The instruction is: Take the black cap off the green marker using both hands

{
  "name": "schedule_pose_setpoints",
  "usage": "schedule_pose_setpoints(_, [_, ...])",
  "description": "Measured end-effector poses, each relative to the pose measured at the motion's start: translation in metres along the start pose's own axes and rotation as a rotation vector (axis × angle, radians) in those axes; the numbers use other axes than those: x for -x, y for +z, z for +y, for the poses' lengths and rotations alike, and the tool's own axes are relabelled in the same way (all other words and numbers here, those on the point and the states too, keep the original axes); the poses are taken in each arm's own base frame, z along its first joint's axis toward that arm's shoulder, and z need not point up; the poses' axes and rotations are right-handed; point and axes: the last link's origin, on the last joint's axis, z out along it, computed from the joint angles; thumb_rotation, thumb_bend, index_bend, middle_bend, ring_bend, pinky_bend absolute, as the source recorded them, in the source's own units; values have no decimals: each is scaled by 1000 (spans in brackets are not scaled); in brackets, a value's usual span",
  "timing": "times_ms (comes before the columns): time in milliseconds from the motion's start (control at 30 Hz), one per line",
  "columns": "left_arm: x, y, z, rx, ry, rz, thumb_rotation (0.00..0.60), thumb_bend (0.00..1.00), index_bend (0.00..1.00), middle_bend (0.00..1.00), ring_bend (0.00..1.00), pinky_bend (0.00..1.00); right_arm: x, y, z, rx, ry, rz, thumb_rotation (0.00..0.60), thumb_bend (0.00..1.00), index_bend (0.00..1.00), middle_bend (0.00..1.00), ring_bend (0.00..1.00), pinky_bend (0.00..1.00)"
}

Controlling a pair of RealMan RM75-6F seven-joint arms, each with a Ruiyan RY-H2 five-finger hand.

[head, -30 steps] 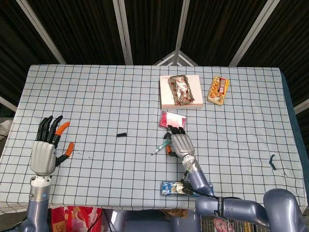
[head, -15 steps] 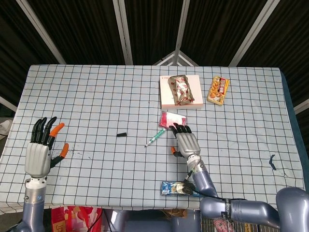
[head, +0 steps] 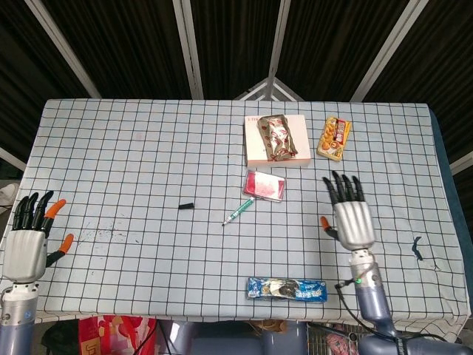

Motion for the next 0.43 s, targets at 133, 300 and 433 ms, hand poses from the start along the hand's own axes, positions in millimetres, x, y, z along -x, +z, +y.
schedule_pose_setpoints(133, [-1,-6,-6,-1,30,-12,600,380,197,61,0,0,-12,-22,42,38,-98,28,600,306,105,57,78,18])
schedule_pose_setpoints(300, [-6,-9,-6,1,34,-4,600,380,195,58,0,0,-22,-37,69,76,-148,44,600,295,77,57,78,18])
schedule_pose_setpoints(433, [-10,-10,-6,-1,34,0,600,380,192,55,0,0,-29,-40,73,83,-121,52,600,294,77,56,78,18])
